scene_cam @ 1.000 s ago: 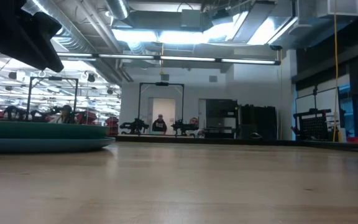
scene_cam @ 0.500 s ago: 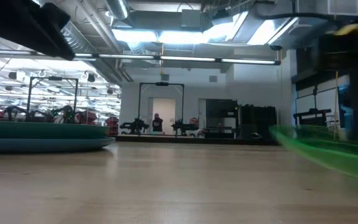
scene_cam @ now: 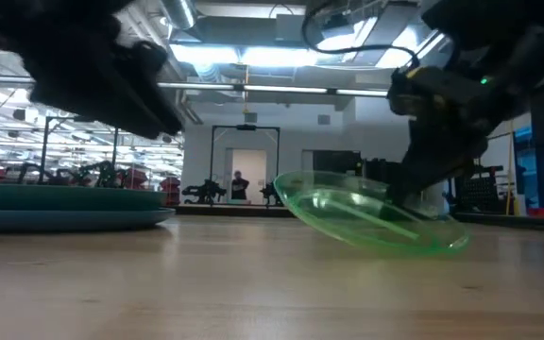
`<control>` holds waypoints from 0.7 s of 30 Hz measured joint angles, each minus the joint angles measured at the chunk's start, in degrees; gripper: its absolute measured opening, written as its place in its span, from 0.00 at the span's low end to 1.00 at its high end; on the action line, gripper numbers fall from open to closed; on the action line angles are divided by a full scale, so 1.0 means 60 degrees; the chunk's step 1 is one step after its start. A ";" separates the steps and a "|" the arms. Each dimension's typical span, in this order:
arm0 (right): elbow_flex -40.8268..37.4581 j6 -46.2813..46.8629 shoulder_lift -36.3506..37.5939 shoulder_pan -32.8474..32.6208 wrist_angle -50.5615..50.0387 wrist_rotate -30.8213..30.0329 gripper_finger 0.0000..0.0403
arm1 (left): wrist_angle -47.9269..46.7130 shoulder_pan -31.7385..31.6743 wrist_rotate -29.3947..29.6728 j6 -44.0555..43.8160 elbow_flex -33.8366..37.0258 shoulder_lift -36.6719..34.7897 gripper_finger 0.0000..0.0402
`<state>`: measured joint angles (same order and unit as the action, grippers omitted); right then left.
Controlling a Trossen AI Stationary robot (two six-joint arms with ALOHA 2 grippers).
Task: Stack plastic plates
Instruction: Stack the light green plate on top of the orange plate
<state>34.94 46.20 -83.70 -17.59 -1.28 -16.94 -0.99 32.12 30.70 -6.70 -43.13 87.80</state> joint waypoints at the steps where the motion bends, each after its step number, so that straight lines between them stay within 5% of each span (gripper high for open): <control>1: 0.0000 -0.0005 -0.0152 0.0024 0.0116 -0.0008 0.02 | 0.0291 -0.0116 -0.0132 0.0207 0.0000 0.0177 0.36; 13: 0.0000 -0.0747 -0.0451 -0.0017 0.0311 -0.0255 0.41 | 0.3051 -0.1237 -0.2166 0.2881 -0.0107 0.1965 0.36; 21: 0.0000 -0.1484 -0.0444 -0.0458 0.0726 -0.1355 0.48 | 0.3071 -0.1709 -0.2670 0.4329 -0.1207 0.3393 0.36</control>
<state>34.94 37.30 -86.37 -20.33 3.07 -25.08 17.43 21.87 14.68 19.28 -50.38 108.16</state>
